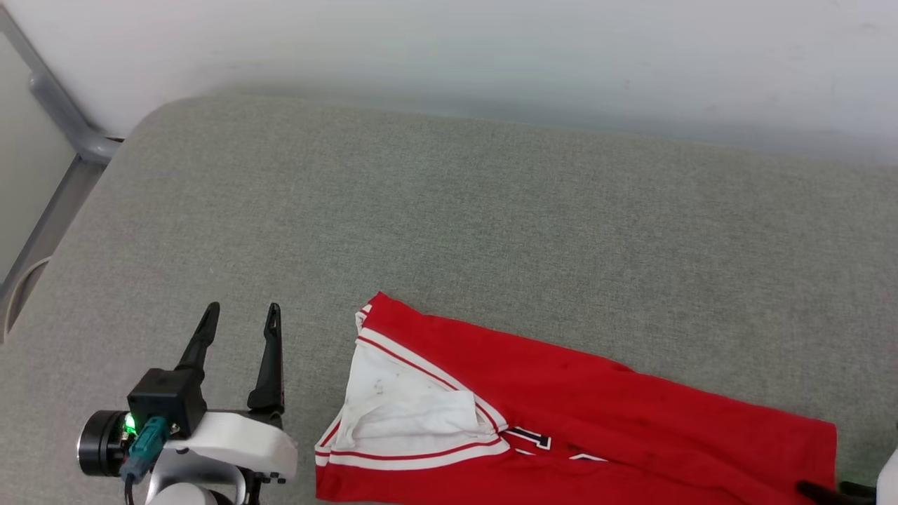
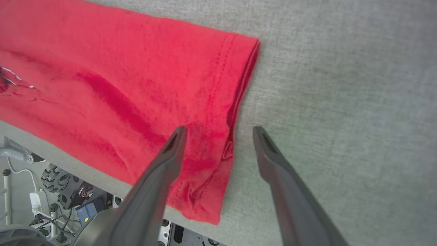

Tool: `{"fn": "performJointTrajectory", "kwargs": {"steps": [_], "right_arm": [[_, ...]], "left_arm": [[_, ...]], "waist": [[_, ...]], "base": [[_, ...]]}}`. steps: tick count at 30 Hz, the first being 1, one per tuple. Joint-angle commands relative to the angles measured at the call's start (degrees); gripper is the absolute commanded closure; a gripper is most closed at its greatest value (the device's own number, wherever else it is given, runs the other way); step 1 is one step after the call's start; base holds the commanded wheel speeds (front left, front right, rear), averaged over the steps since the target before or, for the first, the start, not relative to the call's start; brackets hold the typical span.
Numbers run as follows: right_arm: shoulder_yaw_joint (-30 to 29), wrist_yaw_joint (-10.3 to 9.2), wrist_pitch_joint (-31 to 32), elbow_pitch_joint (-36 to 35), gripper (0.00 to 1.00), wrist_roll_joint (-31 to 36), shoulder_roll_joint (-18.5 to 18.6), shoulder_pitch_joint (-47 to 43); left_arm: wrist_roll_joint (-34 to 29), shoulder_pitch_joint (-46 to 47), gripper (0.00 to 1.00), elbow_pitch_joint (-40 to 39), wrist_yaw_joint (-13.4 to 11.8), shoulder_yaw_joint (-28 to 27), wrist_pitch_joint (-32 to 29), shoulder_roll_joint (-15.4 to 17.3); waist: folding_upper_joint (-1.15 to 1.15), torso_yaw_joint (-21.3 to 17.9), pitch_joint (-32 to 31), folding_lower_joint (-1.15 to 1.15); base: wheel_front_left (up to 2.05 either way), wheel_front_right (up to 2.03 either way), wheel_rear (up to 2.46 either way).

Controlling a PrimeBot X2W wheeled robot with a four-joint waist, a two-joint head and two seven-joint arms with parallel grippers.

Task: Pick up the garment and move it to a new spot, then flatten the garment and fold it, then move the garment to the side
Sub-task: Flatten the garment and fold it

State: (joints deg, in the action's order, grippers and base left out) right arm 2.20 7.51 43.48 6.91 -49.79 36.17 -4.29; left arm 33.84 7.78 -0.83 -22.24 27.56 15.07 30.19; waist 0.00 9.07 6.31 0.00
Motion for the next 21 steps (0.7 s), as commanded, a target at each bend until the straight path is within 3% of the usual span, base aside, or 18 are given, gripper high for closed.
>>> {"fn": "performJointTrajectory", "kwargs": {"steps": [1, 15, 16, 17, 21], "right_arm": [[-0.04, -0.04, 0.37, 0.6, 0.0, -0.37, -0.89, 1.1], [7.72, 0.05, -0.17, 8.13, 0.0, -2.79, -4.76, 2.14], [8.24, 0.05, -0.39, 8.27, 0.77, -2.99, -4.65, 2.28], [8.7, 0.06, -0.71, 8.34, 1.0, -3.34, -4.55, 2.43], [9.26, 0.03, -2.86, 8.24, 1.0, -3.84, -2.81, 3.32]], "left_arm": [[-1.28, -0.96, 0.0, -0.27, 0.5, -1.1, 0.11, -0.94], [-17.54, -9.23, 0.0, 0.29, 8.37, -14.95, 0.12, -15.09], [-18.83, -9.69, 0.0, 0.56, 9.02, -15.6, 0.12, -15.66], [-19.6, -10.0, 0.0, 0.69, 9.63, -16.21, 0.12, -16.4], [-22.92, -10.98, 0.0, 0.8, 11.59, -18.68, 0.12, -18.62]], "waist": [[0.0, 0.58, 0.53, 0.0], [0.0, 2.8, 2.01, 0.0], [0.0, 2.76, 1.96, 0.0], [0.0, 2.72, 1.89, 0.0], [0.0, 2.31, 1.45, 0.0]], "base": [[0.0, 0.0, 0.0], [0.0, 0.0, 0.0], [0.0, 0.0, 0.0], [0.0, 0.0, 0.0], [0.0, 0.0, 0.0]]}}
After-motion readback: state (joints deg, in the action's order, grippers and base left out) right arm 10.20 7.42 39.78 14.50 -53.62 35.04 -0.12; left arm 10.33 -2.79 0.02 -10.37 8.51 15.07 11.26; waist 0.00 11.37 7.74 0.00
